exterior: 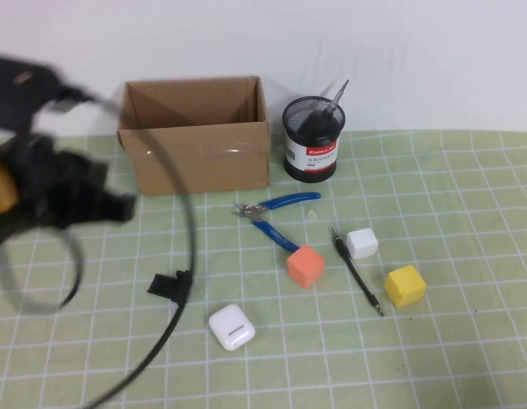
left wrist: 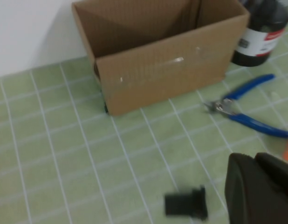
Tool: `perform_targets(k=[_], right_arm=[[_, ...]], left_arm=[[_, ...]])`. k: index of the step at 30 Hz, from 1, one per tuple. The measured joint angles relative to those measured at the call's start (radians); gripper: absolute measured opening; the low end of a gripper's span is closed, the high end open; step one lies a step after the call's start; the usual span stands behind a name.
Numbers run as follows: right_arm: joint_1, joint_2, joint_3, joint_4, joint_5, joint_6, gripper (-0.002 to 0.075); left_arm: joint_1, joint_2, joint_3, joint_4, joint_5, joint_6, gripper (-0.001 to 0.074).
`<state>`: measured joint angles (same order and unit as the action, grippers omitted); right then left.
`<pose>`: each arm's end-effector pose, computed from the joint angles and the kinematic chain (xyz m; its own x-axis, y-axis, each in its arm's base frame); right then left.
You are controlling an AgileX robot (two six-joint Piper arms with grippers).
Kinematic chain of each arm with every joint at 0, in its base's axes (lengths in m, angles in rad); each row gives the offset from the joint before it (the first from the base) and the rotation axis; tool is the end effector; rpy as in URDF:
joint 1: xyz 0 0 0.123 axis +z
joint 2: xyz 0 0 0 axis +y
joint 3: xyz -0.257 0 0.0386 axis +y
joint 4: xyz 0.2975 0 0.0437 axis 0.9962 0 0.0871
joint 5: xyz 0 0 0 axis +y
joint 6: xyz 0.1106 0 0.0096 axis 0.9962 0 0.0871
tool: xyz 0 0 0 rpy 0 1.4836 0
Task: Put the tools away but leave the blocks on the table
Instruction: Pick up the long Screwdriver from the table
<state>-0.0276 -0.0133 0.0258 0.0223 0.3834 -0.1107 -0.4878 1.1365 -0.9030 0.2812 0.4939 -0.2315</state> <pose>0.1462 -0.0031 0.1644 -0.3042 -0.0815 -0.9491 -0.0077 0.9965 -0.0831 0.2857 -0.1351 0.2817 -0.5093 0.2899 -0.8103 0.3793 0.9208 0.0911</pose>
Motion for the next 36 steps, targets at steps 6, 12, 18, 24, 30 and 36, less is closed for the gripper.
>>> perform_targets(k=[6,12,18,24,30,36], right_arm=[[0.000,0.000,0.000,0.000,0.000,0.000,-0.0007],[0.000,0.000,0.000,0.000,0.000,0.000,-0.0008],[0.000,0.000,0.000,0.000,0.000,0.000,-0.0008],[0.000,0.000,0.000,0.000,0.000,0.000,-0.0008],[0.000,0.000,0.000,0.000,0.000,0.000,-0.0008],[0.000,0.000,0.000,0.000,0.000,0.000,-0.0008]], left_arm=[[0.000,-0.305,0.177,-0.036,0.050,0.002,-0.0001],[0.000,-0.510,0.271,-0.040,0.229,-0.083,-0.0001],[0.000,-0.568,0.284,-0.022,0.357,-0.144,-0.0001],[0.000,-0.576,0.291,0.018,0.345,-0.156,-0.0002],[0.000,-0.646,0.373,0.109,0.157,-0.185,-0.0002],[0.071,-0.845,0.505,0.050,-0.112,-0.017,-0.0003]])
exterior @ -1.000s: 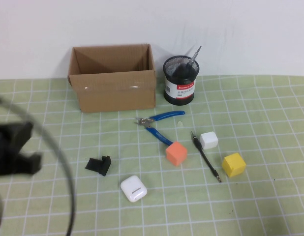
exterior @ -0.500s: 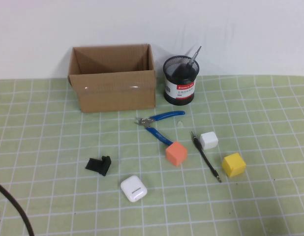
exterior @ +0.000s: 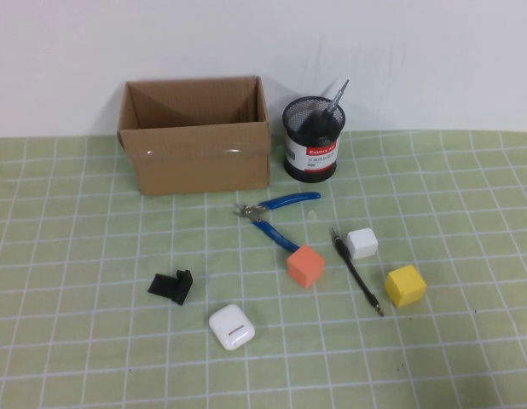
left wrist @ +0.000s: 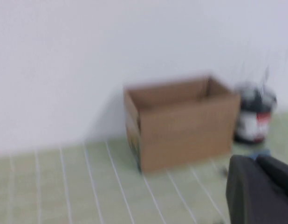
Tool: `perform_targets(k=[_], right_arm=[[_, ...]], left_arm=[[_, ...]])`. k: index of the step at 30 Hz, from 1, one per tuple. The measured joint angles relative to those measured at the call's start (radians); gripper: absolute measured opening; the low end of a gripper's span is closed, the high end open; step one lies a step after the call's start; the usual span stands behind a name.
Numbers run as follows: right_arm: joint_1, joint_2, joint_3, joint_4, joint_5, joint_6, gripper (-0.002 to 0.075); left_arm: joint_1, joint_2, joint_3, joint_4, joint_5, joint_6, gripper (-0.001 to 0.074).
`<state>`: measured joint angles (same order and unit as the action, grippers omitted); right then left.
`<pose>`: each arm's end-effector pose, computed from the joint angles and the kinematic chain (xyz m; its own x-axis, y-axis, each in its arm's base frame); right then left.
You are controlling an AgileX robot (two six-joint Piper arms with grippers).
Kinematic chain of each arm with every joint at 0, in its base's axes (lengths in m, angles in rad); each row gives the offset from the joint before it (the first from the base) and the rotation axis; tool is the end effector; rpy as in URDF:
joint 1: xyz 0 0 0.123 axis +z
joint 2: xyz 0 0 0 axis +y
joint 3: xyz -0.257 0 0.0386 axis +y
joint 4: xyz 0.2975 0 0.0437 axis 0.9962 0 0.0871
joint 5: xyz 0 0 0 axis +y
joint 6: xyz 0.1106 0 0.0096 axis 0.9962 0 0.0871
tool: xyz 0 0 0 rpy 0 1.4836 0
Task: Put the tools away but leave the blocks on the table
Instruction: Pick up the long Screwdriver from the table
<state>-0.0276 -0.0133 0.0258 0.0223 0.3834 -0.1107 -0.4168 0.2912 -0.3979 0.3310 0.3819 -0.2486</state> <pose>0.1462 -0.0031 0.1644 -0.3042 -0.0815 -0.9491 -0.0077 0.9965 -0.0831 0.1560 -0.0544 0.2903 -0.1360 0.1254 -0.9827 0.3014 0.9502 0.0795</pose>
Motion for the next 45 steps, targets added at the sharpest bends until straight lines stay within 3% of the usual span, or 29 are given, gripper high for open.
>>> perform_targets(k=[4,10,18,30,45], right_arm=[[0.000,0.000,0.000,0.000,0.000,0.000,-0.0008],[0.000,0.000,0.000,0.000,0.000,0.000,-0.0008],[0.000,0.000,0.000,0.000,0.000,0.000,-0.0007],[0.000,0.000,0.000,0.000,0.000,0.000,-0.0007],[0.000,0.000,0.000,0.000,0.000,0.000,-0.0008]], left_arm=[[0.141,-0.130,0.107,-0.149,-0.152,0.171,-0.0003],[0.288,-0.272,0.275,-0.232,-0.303,0.209,-0.0003],[0.300,-0.303,0.421,-0.260,-0.331,0.213,-0.0003],[0.300,-0.303,0.423,-0.250,-0.038,0.186,-0.0003],[0.303,-0.303,0.423,-0.246,-0.027,0.186,-0.0003]])
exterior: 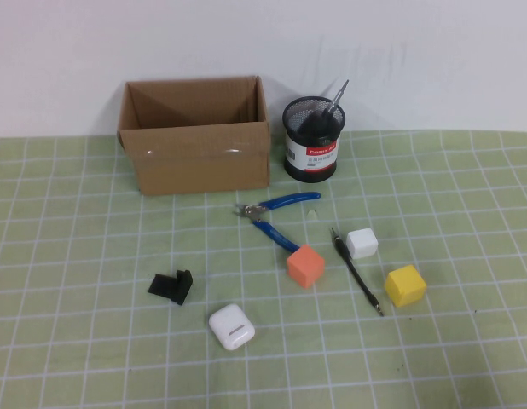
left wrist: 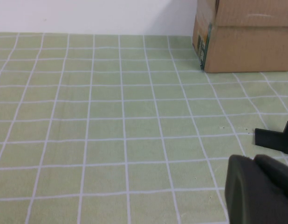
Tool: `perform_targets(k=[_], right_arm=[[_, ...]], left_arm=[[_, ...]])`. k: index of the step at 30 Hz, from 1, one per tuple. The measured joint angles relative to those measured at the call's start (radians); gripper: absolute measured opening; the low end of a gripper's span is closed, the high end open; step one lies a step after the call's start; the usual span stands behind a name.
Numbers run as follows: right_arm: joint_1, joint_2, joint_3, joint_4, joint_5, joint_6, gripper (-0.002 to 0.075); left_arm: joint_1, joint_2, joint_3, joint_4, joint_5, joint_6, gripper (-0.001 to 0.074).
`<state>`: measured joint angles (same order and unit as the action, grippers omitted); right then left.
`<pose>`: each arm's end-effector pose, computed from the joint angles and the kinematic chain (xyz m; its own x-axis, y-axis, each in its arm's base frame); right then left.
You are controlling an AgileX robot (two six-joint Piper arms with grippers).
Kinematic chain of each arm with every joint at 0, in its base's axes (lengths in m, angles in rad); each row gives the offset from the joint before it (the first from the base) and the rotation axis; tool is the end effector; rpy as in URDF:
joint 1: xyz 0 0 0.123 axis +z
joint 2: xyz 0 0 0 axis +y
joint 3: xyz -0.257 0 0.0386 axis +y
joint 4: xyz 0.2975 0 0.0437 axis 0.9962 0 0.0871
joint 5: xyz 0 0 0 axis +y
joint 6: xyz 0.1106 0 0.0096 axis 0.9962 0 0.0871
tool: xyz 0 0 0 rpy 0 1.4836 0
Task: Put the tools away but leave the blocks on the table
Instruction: Pick up the long Screwdriver from the table
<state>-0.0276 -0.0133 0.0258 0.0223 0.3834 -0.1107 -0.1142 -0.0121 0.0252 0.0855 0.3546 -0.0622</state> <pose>0.1462 -0.0031 0.1644 -0.3042 -0.0815 -0.9491 -0.0077 0.9965 -0.0831 0.1467 -0.0135 0.1676 -0.2723 0.0493 -0.9609 0.0905 0.9956 0.0255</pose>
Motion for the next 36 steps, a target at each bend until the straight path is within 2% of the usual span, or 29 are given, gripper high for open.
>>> perform_targets(k=[17,19,24,28,31,36], right_arm=[[0.000,0.000,0.000,0.015,-0.018,0.002,-0.0008],[0.000,0.000,0.004,0.079,-0.064,0.021,-0.0008],[0.000,0.000,0.004,0.373,-0.246,0.051,-0.0008],[0.000,0.000,0.004,0.499,-0.341,0.062,-0.0008],[0.000,0.026,-0.041,0.558,-0.240,0.069,-0.0007],[0.000,0.284,-0.264,0.540,0.012,0.070,-0.0007]], left_arm=[[0.000,0.000,0.000,0.002,0.004,-0.002,-0.0003],[0.000,0.000,0.000,0.002,0.004,-0.002,-0.0003],[0.000,0.000,0.000,0.006,0.006,-0.002,-0.0003],[0.000,0.000,0.000,0.006,0.006,-0.004,-0.0003],[0.000,0.000,0.000,0.006,0.006,-0.004,-0.0003],[0.000,0.000,0.000,0.006,0.006,-0.004,-0.0003]])
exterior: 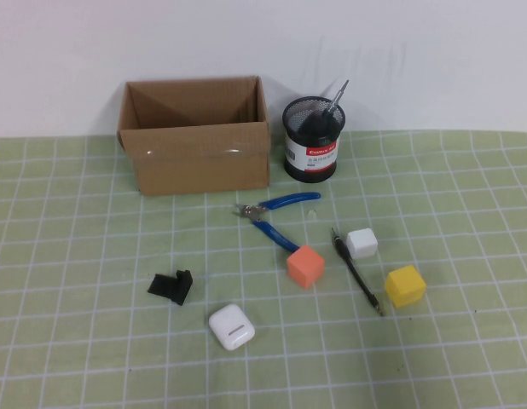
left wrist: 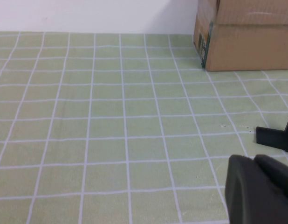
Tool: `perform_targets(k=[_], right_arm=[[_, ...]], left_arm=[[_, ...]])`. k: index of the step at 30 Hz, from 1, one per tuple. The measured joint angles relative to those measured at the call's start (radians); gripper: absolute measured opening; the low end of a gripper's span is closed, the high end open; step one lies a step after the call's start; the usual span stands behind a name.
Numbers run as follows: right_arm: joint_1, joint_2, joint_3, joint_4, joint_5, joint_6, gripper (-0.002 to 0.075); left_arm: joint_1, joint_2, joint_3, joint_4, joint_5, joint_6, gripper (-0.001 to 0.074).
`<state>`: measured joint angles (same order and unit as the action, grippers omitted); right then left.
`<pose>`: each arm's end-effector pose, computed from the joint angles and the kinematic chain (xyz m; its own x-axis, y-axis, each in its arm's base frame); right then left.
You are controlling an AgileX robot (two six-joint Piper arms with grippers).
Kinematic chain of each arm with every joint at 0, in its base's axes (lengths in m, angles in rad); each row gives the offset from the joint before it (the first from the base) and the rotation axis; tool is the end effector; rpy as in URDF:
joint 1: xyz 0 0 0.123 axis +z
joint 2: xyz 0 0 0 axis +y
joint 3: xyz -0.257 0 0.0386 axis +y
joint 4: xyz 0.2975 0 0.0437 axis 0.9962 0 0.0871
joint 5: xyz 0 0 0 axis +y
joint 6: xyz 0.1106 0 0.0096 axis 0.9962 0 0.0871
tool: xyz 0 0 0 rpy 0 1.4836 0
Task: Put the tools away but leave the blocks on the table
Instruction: Pick up the long Screwdriver from the table
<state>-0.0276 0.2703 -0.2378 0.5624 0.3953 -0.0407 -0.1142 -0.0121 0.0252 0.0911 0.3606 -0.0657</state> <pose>0.1662 0.0182 0.2323 -0.3276 0.4665 -0.8216 -0.0191 0.8662 0.4994 0.1465 -0.0132 0.1670 -0.2778 0.0515 -0.9593 0.0887 0.9957 0.0278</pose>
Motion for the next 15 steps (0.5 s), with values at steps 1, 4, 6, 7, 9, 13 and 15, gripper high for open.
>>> perform_targets(k=[1,4,6,7,9,13,15], right_arm=[[0.000,0.076,-0.056,-0.017,0.061,0.000,-0.0007],[0.000,0.312,-0.210,-0.060,0.230,-0.021,-0.0007],[0.000,0.451,-0.299,-0.075,0.302,-0.055,-0.0007],[0.000,0.525,-0.345,-0.078,0.334,-0.076,-0.0007],[0.005,0.653,-0.426,-0.080,0.377,-0.113,-0.0007],[0.097,0.890,-0.590,-0.111,0.396,-0.136,-0.0007],[0.170,1.000,-0.658,-0.136,0.400,-0.120,-0.0007]], left_arm=[[0.000,0.000,0.000,0.000,0.000,0.000,-0.0003],[0.000,0.000,0.000,0.000,0.000,0.000,-0.0003],[0.000,0.000,0.000,0.000,0.000,0.000,-0.0003],[0.000,0.000,0.000,0.000,0.000,0.000,-0.0003],[0.000,0.000,0.000,0.000,0.000,0.000,-0.0003],[0.000,0.000,0.000,0.000,0.000,0.000,-0.0003],[0.000,0.000,0.000,0.000,0.000,0.000,-0.0003]])
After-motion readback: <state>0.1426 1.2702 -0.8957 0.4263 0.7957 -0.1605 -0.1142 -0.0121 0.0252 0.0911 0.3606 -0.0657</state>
